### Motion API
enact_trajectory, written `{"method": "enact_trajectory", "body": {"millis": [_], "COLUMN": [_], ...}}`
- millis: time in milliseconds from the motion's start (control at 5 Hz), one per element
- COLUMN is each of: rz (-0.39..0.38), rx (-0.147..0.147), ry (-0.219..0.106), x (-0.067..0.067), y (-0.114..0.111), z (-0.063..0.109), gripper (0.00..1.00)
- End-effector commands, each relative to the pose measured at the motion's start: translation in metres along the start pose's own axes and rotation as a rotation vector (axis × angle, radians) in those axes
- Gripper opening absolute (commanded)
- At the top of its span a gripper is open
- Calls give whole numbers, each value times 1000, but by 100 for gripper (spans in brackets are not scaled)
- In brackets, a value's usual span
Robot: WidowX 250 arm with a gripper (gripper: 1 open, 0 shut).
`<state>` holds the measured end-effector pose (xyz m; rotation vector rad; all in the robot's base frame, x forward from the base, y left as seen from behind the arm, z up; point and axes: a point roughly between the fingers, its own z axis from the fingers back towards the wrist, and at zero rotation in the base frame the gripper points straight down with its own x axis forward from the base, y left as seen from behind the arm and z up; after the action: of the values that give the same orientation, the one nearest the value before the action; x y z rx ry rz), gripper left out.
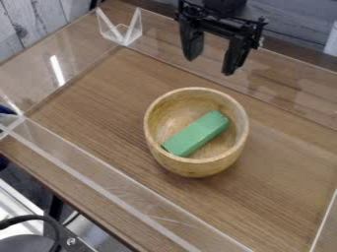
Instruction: Remove the green block from inside the brown bowl and put it on the table
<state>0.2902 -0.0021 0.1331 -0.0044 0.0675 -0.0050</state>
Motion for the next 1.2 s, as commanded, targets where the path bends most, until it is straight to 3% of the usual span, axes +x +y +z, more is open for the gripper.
{"method": "enact_trajectory", "body": {"millis": [0, 200, 400, 800, 1000], "rz": [-3, -32, -48, -12, 1], "rx": [15, 22, 17, 63, 25], "ry": [28, 43, 17, -19, -24], "x": [-12, -36, -40, -12, -14], "y": [0, -2, -9, -19, -13], "z": [-15, -25, -25, -43, -47], "gripper": [100, 100, 100, 100, 100]}}
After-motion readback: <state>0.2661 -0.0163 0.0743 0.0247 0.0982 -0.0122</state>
